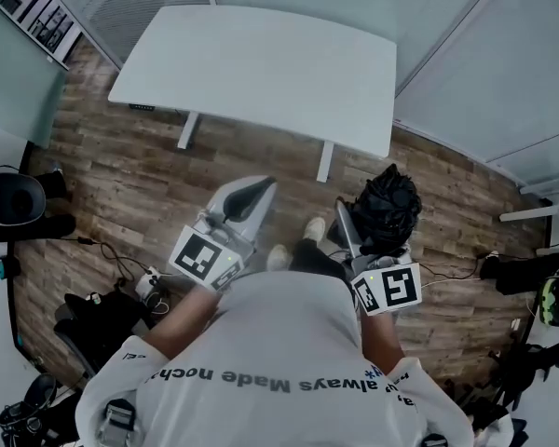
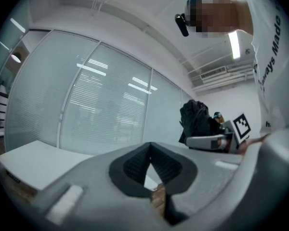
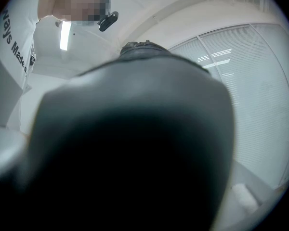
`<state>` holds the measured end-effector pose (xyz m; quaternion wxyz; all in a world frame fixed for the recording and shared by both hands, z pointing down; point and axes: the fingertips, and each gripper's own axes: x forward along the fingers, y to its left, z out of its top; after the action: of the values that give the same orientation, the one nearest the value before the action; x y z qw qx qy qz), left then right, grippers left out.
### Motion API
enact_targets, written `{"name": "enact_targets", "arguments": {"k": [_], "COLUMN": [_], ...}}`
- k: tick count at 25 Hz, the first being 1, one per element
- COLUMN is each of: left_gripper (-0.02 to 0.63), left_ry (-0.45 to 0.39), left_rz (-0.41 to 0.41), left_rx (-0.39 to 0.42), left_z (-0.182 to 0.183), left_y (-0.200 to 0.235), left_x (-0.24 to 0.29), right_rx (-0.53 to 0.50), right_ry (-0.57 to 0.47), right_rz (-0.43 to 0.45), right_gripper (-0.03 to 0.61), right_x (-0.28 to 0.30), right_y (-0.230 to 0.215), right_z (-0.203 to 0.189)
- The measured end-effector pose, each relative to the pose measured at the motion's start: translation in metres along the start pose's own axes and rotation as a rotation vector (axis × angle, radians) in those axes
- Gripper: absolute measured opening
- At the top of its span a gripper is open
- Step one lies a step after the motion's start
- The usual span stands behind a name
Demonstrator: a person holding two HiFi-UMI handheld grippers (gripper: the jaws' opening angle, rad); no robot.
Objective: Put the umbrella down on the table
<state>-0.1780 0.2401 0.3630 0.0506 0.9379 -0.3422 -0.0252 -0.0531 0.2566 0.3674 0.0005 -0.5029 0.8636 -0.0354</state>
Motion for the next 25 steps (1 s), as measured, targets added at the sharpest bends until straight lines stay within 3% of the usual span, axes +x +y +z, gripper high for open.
{"name": "enact_targets", "arguments": {"k": [9,25], "left_gripper": [0.003,0.003], "left_ry": [-0.007,0.01], "left_rz": [0.007,-0.035], "left_rx": [0.011,0.023], "left_z": [0.003,0.013], "left_y": [0.052,0.128], "left_x": [0.067,0.316], "right_rx": [0.0,0.017], "right_ry": [-0.006,-0.007], "right_rz": [0.014,-0.009], "right_gripper": [0.256,0.257], "right_x": [0.062,0.179], "right_y": [-0.054,-0.274], "right_z": [0.001,0.018]}}
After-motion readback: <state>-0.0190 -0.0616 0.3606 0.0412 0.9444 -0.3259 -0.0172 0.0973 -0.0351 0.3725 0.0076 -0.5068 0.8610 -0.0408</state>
